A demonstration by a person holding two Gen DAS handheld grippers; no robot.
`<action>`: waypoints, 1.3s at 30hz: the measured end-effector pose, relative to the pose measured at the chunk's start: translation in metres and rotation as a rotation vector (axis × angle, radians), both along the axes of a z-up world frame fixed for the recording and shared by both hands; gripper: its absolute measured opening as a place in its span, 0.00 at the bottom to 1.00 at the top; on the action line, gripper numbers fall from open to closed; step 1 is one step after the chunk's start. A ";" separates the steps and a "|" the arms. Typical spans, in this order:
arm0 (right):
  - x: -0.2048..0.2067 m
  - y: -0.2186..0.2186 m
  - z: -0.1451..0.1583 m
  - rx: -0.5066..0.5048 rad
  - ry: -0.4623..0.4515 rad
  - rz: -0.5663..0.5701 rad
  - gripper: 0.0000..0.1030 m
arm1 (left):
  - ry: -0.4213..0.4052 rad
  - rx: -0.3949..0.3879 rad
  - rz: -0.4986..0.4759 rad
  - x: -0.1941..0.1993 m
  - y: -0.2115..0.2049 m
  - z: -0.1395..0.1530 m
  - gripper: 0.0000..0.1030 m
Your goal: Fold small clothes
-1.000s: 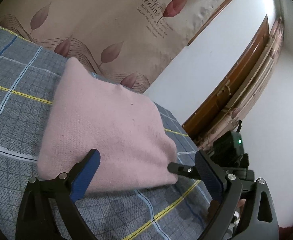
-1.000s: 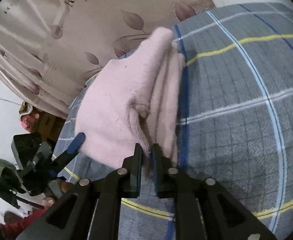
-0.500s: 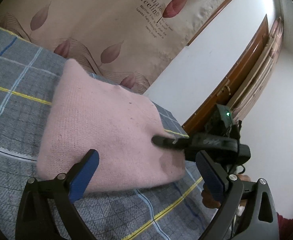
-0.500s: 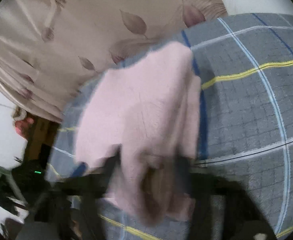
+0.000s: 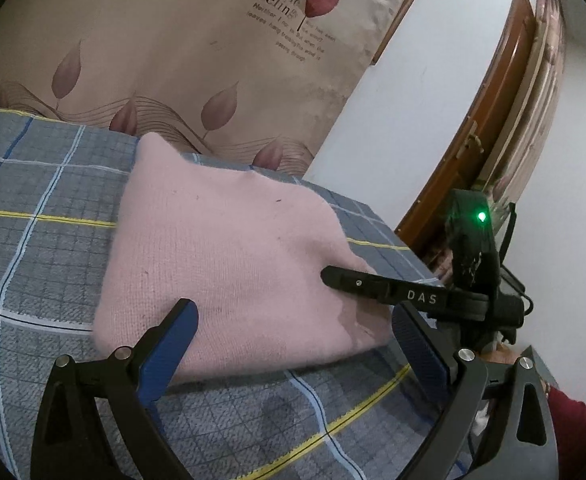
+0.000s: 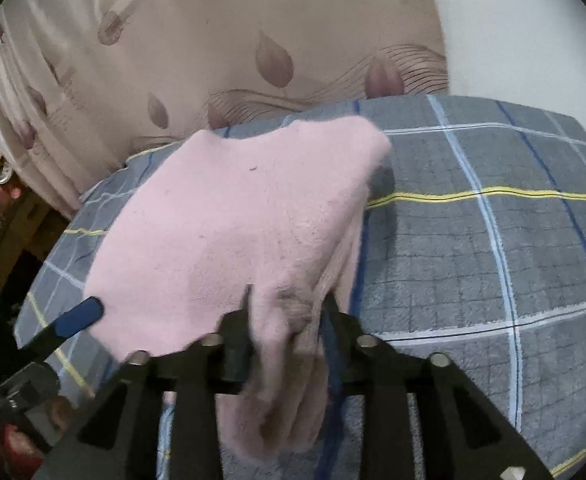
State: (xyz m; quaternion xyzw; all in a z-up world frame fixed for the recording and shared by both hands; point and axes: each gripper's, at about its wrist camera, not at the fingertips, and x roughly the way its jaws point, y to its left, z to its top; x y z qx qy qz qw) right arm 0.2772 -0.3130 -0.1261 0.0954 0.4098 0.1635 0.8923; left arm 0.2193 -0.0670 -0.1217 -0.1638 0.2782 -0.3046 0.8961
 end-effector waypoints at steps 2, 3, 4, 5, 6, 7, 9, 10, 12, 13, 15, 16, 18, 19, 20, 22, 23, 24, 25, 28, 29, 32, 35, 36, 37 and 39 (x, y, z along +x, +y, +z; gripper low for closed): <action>0.000 -0.007 -0.007 0.033 0.002 -0.027 0.51 | 0.000 0.004 0.001 0.000 -0.001 0.000 0.95; 0.001 -0.011 -0.008 0.055 0.012 -0.032 0.52 | -0.001 0.008 0.002 -0.001 -0.001 0.000 0.95; 0.002 -0.014 -0.008 0.066 0.017 -0.035 0.54 | -0.001 0.014 0.003 -0.001 -0.002 0.001 0.95; 0.002 -0.015 -0.009 0.068 0.017 -0.038 0.54 | -0.001 0.019 0.004 -0.001 -0.003 0.001 0.95; 0.001 -0.014 -0.009 0.062 0.013 -0.040 0.54 | -0.001 0.025 0.005 -0.001 -0.003 0.001 0.95; 0.001 -0.013 -0.008 0.050 0.007 -0.043 0.55 | 0.000 0.028 0.006 0.000 -0.003 0.001 0.95; -0.001 -0.010 -0.007 0.029 -0.001 -0.053 0.59 | -0.001 0.034 0.009 0.000 -0.004 0.001 0.95; -0.002 -0.009 -0.007 0.023 -0.002 -0.055 0.61 | -0.001 0.037 0.009 0.000 -0.004 0.002 0.95; -0.001 -0.009 -0.007 0.021 0.003 -0.065 0.64 | -0.001 0.044 0.010 -0.001 -0.005 0.002 0.95; -0.001 -0.010 -0.007 0.025 0.006 -0.068 0.65 | -0.001 0.047 0.011 -0.001 -0.006 0.002 0.96; -0.001 -0.011 -0.008 0.027 0.010 -0.075 0.67 | -0.001 0.057 0.013 0.000 -0.007 0.003 0.96; -0.001 -0.011 -0.008 0.023 0.009 -0.078 0.68 | -0.002 0.061 0.015 -0.001 -0.008 0.003 0.96; -0.001 -0.009 -0.008 0.010 0.005 -0.082 0.70 | -0.003 0.072 0.018 -0.001 -0.009 0.003 0.96; -0.002 -0.008 -0.008 0.003 0.003 -0.083 0.71 | -0.004 0.078 0.021 -0.002 -0.010 0.003 0.96; -0.002 -0.007 -0.008 -0.005 0.002 -0.085 0.73 | -0.005 0.082 0.023 -0.003 -0.010 0.004 0.96; -0.001 -0.005 -0.008 -0.019 -0.001 -0.091 0.75 | -0.008 0.101 0.033 -0.004 -0.012 0.004 0.96; -0.001 -0.005 -0.008 -0.024 -0.001 -0.092 0.76 | -0.012 0.113 0.041 -0.005 -0.013 0.005 0.96; -0.001 -0.004 -0.008 -0.026 -0.001 -0.092 0.77 | -0.026 0.126 0.059 -0.009 -0.013 0.008 0.96; -0.001 -0.004 -0.009 -0.027 0.002 -0.094 0.79 | -0.049 0.138 0.085 -0.015 -0.013 0.011 0.96; 0.003 -0.006 -0.010 -0.019 0.021 -0.086 0.84 | -0.123 0.180 0.169 -0.031 -0.003 0.029 0.99; 0.005 -0.006 -0.012 -0.013 0.032 -0.075 0.86 | -0.130 0.207 0.173 -0.031 0.000 0.036 1.00; 0.007 -0.006 -0.014 0.001 0.050 -0.055 0.89 | -0.134 0.314 0.186 -0.020 0.010 0.051 1.00; 0.007 -0.006 -0.015 0.008 0.055 -0.042 0.90 | -0.102 0.389 0.201 0.001 0.018 0.054 1.00; 0.006 -0.005 -0.015 0.008 0.056 -0.039 0.90 | -0.070 0.412 0.191 0.012 0.019 0.052 1.00; 0.006 -0.005 -0.015 0.008 0.057 -0.035 0.91 | -0.029 0.433 0.181 0.023 0.020 0.048 1.00; 0.006 -0.004 -0.015 0.008 0.058 -0.033 0.91 | 0.038 0.463 0.151 0.042 0.022 0.040 1.00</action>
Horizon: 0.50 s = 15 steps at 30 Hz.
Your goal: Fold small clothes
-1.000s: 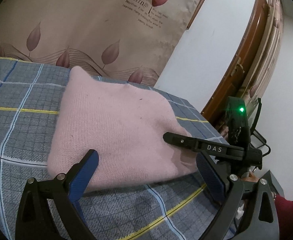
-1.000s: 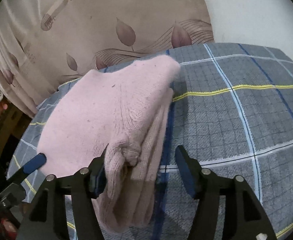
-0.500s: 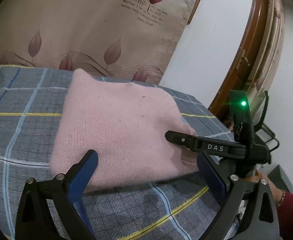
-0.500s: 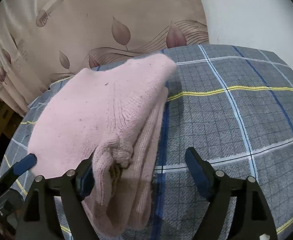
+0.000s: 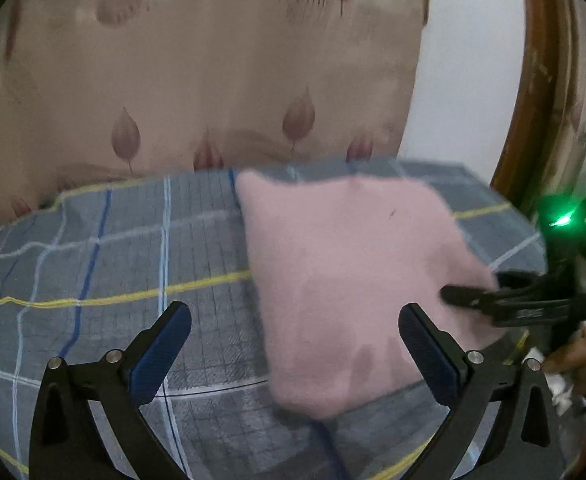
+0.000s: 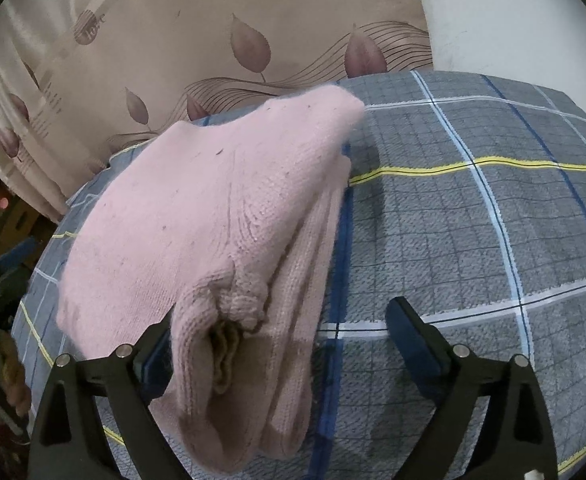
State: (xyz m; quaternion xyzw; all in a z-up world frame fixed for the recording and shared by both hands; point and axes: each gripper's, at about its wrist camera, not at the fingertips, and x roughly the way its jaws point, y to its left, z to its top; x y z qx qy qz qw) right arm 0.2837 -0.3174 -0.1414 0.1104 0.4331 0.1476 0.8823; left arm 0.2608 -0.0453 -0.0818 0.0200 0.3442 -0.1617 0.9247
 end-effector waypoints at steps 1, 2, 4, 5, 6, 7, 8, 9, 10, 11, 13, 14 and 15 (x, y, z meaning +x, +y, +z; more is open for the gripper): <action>0.000 0.000 0.000 0.000 0.001 0.002 0.91 | 0.016 0.013 -0.001 0.006 0.000 -0.003 1.00; 0.001 0.000 0.000 0.001 0.002 0.003 0.92 | 0.030 0.035 0.001 0.012 -0.002 -0.007 1.00; 0.001 0.000 0.000 -0.002 0.002 0.005 0.92 | 0.048 0.063 -0.008 0.018 -0.004 -0.013 1.00; 0.002 0.000 0.000 -0.003 0.003 0.006 0.92 | 0.060 0.072 -0.016 0.022 -0.006 -0.016 1.00; 0.002 0.000 0.000 -0.004 0.003 0.007 0.93 | 0.076 0.075 -0.033 0.025 -0.008 -0.019 1.00; 0.002 0.001 0.000 -0.005 0.003 0.009 0.93 | 0.091 0.078 -0.050 0.029 -0.011 -0.023 1.00; 0.001 0.001 -0.001 -0.005 0.004 0.010 0.94 | 0.099 0.080 -0.057 0.032 -0.013 -0.025 1.00; 0.001 0.001 -0.001 -0.004 0.005 0.011 0.94 | 0.109 0.074 -0.072 0.035 -0.015 -0.027 1.00; 0.001 0.001 -0.001 -0.002 0.006 0.013 0.95 | 0.120 0.065 -0.089 0.038 -0.018 -0.028 1.00; 0.002 0.001 -0.001 0.002 0.008 0.016 0.95 | 0.135 0.054 -0.106 0.041 -0.019 -0.029 1.00; 0.002 0.000 -0.001 0.009 0.014 0.021 0.96 | 0.182 0.014 -0.141 0.049 -0.021 -0.034 1.00; 0.004 0.000 -0.001 0.014 0.018 0.026 0.97 | 0.217 -0.020 -0.169 0.055 -0.021 -0.038 1.00; 0.005 0.000 -0.001 0.017 0.023 0.030 0.97 | 0.251 -0.053 -0.196 0.060 -0.022 -0.041 1.00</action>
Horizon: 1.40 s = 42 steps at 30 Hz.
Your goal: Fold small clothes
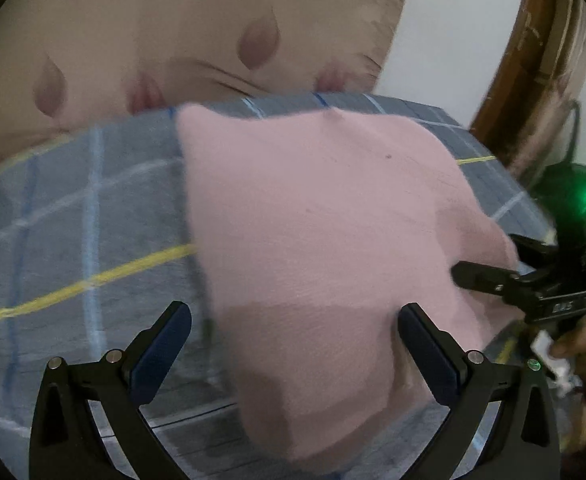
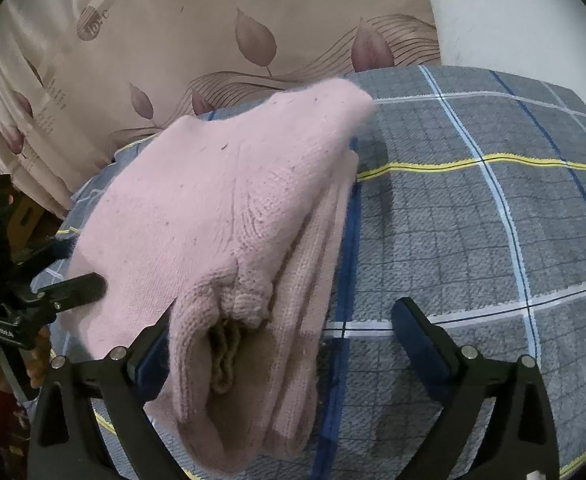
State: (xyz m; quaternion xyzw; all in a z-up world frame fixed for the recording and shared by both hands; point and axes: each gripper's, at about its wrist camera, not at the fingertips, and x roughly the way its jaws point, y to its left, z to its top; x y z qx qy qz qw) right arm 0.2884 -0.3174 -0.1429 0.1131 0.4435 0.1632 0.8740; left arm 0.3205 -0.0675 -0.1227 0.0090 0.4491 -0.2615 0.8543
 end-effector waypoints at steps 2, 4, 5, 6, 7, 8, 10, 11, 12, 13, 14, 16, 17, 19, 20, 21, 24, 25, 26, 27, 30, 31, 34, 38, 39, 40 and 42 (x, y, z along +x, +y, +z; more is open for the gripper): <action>0.002 0.001 0.000 0.000 0.011 0.013 0.99 | 0.071 -0.067 -0.043 0.007 0.000 -0.007 1.00; 0.006 0.001 0.001 0.007 0.026 0.041 1.00 | 0.138 -0.157 -0.081 0.019 0.004 -0.015 1.00; 0.009 0.000 0.002 0.014 0.037 0.066 1.00 | 0.165 -0.204 -0.101 0.026 0.007 -0.019 1.00; 0.011 -0.001 0.002 0.019 0.043 0.085 1.00 | 0.188 -0.248 -0.120 0.032 0.011 -0.022 1.00; 0.014 -0.003 0.002 0.032 0.051 0.112 1.00 | 0.200 -0.290 -0.134 0.038 0.014 -0.023 1.00; 0.017 -0.005 0.002 0.043 0.055 0.128 1.00 | 0.212 -0.333 -0.145 0.043 0.018 -0.024 1.00; 0.024 -0.008 0.002 0.069 0.065 0.155 1.00 | 0.259 -0.451 -0.146 0.058 0.029 -0.030 1.00; 0.029 -0.010 0.002 0.089 0.073 0.162 1.00 | 0.276 -0.493 -0.139 0.064 0.032 -0.032 1.00; 0.034 -0.012 0.002 0.115 0.078 0.163 1.00 | 0.285 -0.518 -0.142 0.068 0.034 -0.032 1.00; 0.039 -0.013 0.002 0.142 0.083 0.164 1.00 | 0.296 -0.516 -0.151 0.072 0.031 -0.032 1.00; 0.042 -0.014 0.001 0.161 0.085 0.164 1.00 | 0.300 -0.505 -0.163 0.074 0.028 -0.032 1.00; 0.049 -0.013 0.000 0.216 0.098 0.174 1.00 | 0.286 -0.483 -0.185 0.071 0.024 -0.032 1.00; 0.051 -0.012 -0.001 0.245 0.104 0.181 1.00 | 0.278 -0.483 -0.184 0.069 0.024 -0.032 1.00; 0.050 -0.007 -0.003 0.286 0.111 0.210 1.00 | 0.255 -0.468 -0.172 0.064 0.021 -0.031 0.99; 0.048 -0.003 -0.003 0.291 0.112 0.228 1.00 | 0.241 -0.458 -0.168 0.063 0.020 -0.030 0.99; 0.046 0.001 -0.002 0.279 0.108 0.236 1.00 | 0.216 -0.437 -0.167 0.059 0.016 -0.030 0.99; 0.046 0.004 -0.002 0.310 0.131 0.246 0.95 | 0.198 -0.421 -0.159 0.060 0.013 -0.030 0.86; 0.048 0.004 -0.003 0.332 0.143 0.242 0.70 | 0.204 -0.427 -0.138 0.063 0.015 -0.031 0.74; 0.051 0.005 -0.007 0.339 0.168 0.228 0.47 | 0.211 -0.437 -0.120 0.065 0.018 -0.034 0.69; 0.053 0.005 -0.014 0.383 0.198 0.218 0.46 | 0.213 -0.447 -0.102 0.067 0.023 -0.037 0.63; 0.048 0.011 -0.013 0.378 0.158 0.197 0.43 | 0.182 -0.405 -0.056 0.060 0.020 -0.032 0.57; 0.044 0.014 -0.010 0.359 0.143 0.189 0.42 | 0.160 -0.378 -0.047 0.056 0.018 -0.029 0.56; 0.034 0.022 0.000 0.316 0.108 0.189 0.41 | 0.078 -0.308 -0.017 0.038 0.014 -0.013 0.54; 0.014 0.039 0.017 0.256 0.064 0.206 0.40 | 0.005 -0.239 0.012 0.006 0.017 0.004 0.54; 0.006 0.046 0.021 0.248 0.054 0.216 0.40 | -0.023 -0.215 0.023 -0.005 0.019 0.009 0.54; 0.003 0.049 0.024 0.243 0.049 0.221 0.40 | -0.034 -0.207 0.029 -0.013 0.023 0.012 0.53; -0.012 0.060 0.030 0.233 0.034 0.236 0.40 | -0.056 -0.188 0.051 -0.035 0.033 0.021 0.53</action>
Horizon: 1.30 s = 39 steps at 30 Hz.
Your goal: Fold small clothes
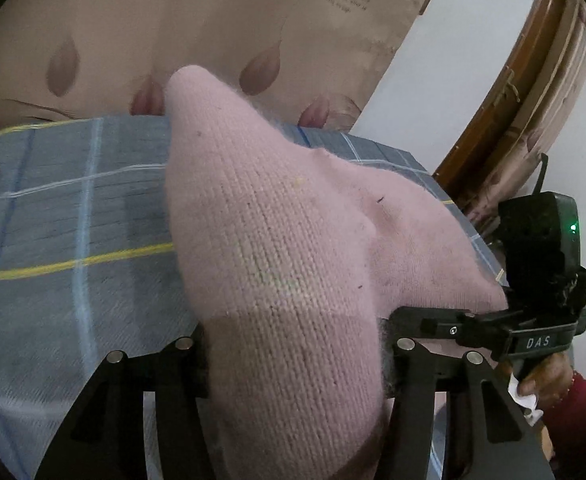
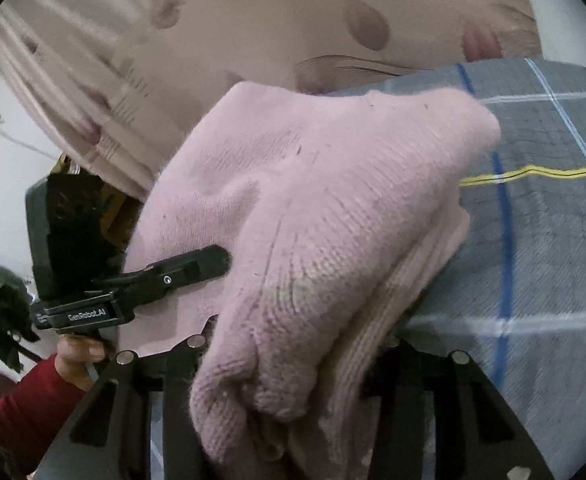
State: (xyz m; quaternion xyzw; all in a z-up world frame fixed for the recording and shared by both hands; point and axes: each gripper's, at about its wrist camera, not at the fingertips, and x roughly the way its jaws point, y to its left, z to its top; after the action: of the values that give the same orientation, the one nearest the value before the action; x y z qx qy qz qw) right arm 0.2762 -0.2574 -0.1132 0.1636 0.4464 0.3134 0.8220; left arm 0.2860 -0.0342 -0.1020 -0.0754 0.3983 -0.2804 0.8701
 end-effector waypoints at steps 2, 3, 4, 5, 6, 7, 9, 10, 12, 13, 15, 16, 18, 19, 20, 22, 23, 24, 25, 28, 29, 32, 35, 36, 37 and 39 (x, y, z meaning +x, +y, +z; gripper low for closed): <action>-0.015 0.011 0.005 0.000 -0.014 0.008 0.40 | -0.010 0.012 0.021 -0.016 0.009 0.004 0.53; -0.024 0.014 0.007 0.005 -0.018 0.011 0.40 | -0.014 0.020 0.033 -0.026 0.014 0.005 0.53; -0.032 0.020 0.009 0.004 -0.024 0.016 0.40 | -0.016 0.025 0.046 -0.040 0.022 0.006 0.53; -0.041 0.025 0.010 -0.004 -0.033 0.022 0.40 | -0.017 0.029 0.055 -0.049 0.026 0.007 0.53; -0.051 0.032 0.011 -0.010 -0.041 0.028 0.40 | -0.020 0.036 0.065 -0.059 0.030 0.008 0.53; -0.061 0.038 0.011 -0.010 -0.041 0.031 0.40 | -0.025 0.047 0.074 -0.070 0.034 0.008 0.53; -0.079 0.047 0.011 -0.018 -0.046 0.041 0.40 | -0.031 0.061 0.088 -0.090 0.045 0.007 0.53; -0.085 0.051 0.011 -0.021 -0.049 0.045 0.40 | -0.037 0.072 0.098 -0.101 0.049 0.006 0.53; -0.099 0.060 0.010 -0.021 -0.049 0.055 0.40 | -0.051 0.091 0.110 -0.118 0.055 0.004 0.53; -0.105 0.064 0.009 -0.022 -0.050 0.059 0.40 | -0.056 0.097 0.117 -0.126 0.056 0.002 0.53; -0.116 0.068 0.005 -0.028 -0.044 0.063 0.40 | -0.056 0.102 0.126 -0.137 0.059 -0.002 0.53; -0.118 0.072 0.004 -0.031 -0.039 0.063 0.40 | -0.052 0.099 0.131 -0.142 0.061 -0.006 0.53; -0.129 0.071 0.001 -0.040 -0.039 0.064 0.40 | -0.048 0.093 0.140 -0.151 0.060 -0.010 0.53; -0.133 0.071 -0.001 -0.046 -0.038 0.062 0.40 | -0.048 0.092 0.143 -0.155 0.060 -0.011 0.53; -0.138 0.070 -0.002 -0.049 -0.034 0.059 0.40 | -0.051 0.095 0.146 -0.161 0.059 -0.013 0.53; -0.143 0.069 -0.003 -0.051 -0.031 0.056 0.40 | -0.057 0.101 0.150 -0.167 0.058 -0.014 0.53; -0.145 0.069 -0.004 -0.054 -0.029 0.055 0.40 | -0.061 0.105 0.154 -0.170 0.057 -0.015 0.53; -0.146 0.068 -0.005 -0.054 -0.026 0.054 0.40 | -0.063 0.110 0.158 -0.171 0.055 -0.015 0.53; -0.147 0.067 -0.006 -0.055 -0.024 0.052 0.40 | -0.066 0.113 0.163 -0.173 0.054 -0.016 0.53; -0.147 0.068 -0.007 -0.058 -0.025 0.052 0.40 | -0.072 0.111 0.174 -0.175 0.052 -0.017 0.54; -0.147 0.068 -0.007 -0.058 -0.024 0.051 0.40 | -0.073 0.111 0.177 -0.176 0.053 -0.018 0.54; -0.143 0.070 -0.008 -0.060 -0.022 0.049 0.40 | -0.069 0.105 0.190 -0.176 0.055 -0.022 0.54; -0.144 0.071 -0.011 -0.059 -0.016 0.047 0.40 | -0.058 0.095 0.199 -0.174 0.058 -0.026 0.54; -0.144 0.071 -0.011 -0.058 -0.014 0.047 0.40 | -0.055 0.089 0.203 -0.174 0.059 -0.029 0.54; -0.144 0.071 -0.012 -0.056 -0.014 0.048 0.40 | -0.054 0.087 0.205 -0.174 0.060 -0.029 0.54; -0.143 0.070 -0.013 -0.054 -0.011 0.050 0.41 | -0.051 0.083 0.210 -0.174 0.061 -0.032 0.55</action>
State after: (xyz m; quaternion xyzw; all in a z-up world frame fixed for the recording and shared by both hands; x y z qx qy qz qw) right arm 0.1330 -0.1875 -0.1265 0.1287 0.4540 0.3224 0.8206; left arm 0.1120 0.0269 -0.1336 -0.0736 0.3774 -0.1728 0.9068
